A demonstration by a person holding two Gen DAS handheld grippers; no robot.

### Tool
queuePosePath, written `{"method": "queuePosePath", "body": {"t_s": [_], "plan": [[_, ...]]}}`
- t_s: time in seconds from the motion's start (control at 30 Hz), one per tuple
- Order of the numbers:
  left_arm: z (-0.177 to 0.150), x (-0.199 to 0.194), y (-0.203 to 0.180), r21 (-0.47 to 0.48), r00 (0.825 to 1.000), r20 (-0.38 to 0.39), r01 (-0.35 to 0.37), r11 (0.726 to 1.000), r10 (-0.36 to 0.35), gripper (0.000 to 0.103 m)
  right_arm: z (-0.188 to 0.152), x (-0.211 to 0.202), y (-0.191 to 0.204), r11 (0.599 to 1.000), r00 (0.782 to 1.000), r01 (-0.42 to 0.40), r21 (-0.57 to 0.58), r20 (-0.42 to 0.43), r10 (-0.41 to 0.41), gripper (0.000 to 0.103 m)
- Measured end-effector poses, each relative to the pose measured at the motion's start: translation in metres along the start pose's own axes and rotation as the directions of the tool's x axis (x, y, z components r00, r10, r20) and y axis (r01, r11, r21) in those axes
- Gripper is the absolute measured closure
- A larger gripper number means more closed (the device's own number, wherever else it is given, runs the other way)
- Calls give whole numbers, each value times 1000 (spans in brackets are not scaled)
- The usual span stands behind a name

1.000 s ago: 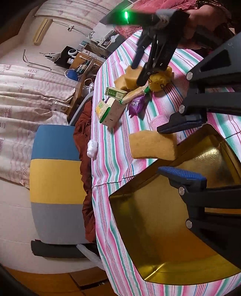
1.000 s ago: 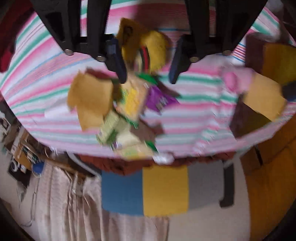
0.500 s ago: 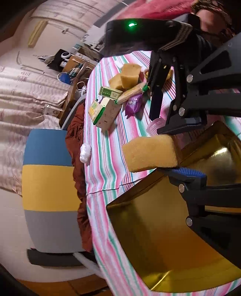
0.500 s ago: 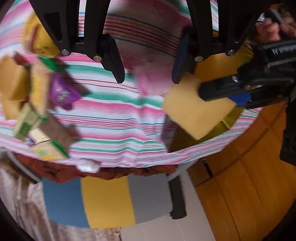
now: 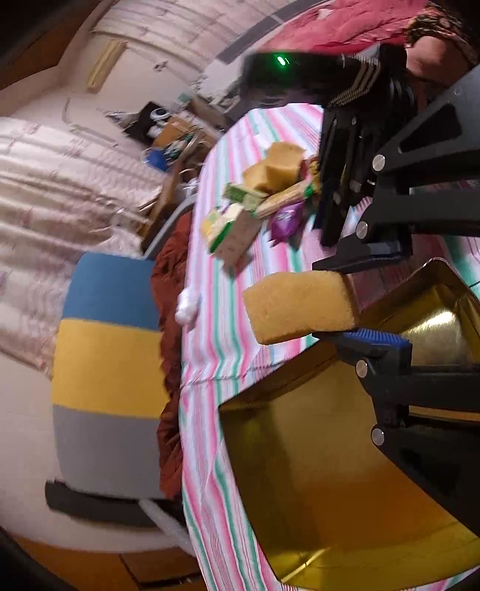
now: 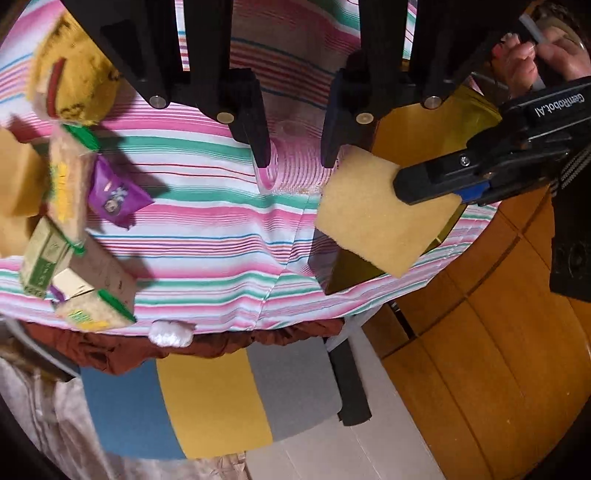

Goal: Organize objects

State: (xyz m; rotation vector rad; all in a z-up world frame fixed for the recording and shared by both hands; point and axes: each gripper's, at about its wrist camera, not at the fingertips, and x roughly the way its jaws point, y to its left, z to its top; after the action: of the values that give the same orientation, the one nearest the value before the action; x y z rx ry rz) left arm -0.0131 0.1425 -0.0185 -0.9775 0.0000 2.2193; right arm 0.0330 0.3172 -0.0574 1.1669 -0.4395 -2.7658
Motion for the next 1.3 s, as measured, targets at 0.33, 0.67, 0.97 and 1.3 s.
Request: {"method": "queuePosePath", "body": {"t_s": [0.33, 0.67, 0.97, 1.3], "plan": [[3, -30, 34, -48, 995, 59, -84, 995, 86, 77, 3, -13, -12, 997, 997, 71, 37, 14, -72, 93], [-9, -42, 111, -217, 951, 0, -302, 928, 309, 76, 17, -32, 1, 994, 990, 111, 12, 84, -111, 93], [-7, -29, 173, -309, 894, -122, -447, 839, 432, 74, 38, -29, 51, 995, 995, 41, -86, 93, -33, 93], [-14, -25, 201, -386, 881, -165, -471, 793, 444, 44, 63, 20, 109, 981, 999, -42, -191, 12, 45, 93]]}}
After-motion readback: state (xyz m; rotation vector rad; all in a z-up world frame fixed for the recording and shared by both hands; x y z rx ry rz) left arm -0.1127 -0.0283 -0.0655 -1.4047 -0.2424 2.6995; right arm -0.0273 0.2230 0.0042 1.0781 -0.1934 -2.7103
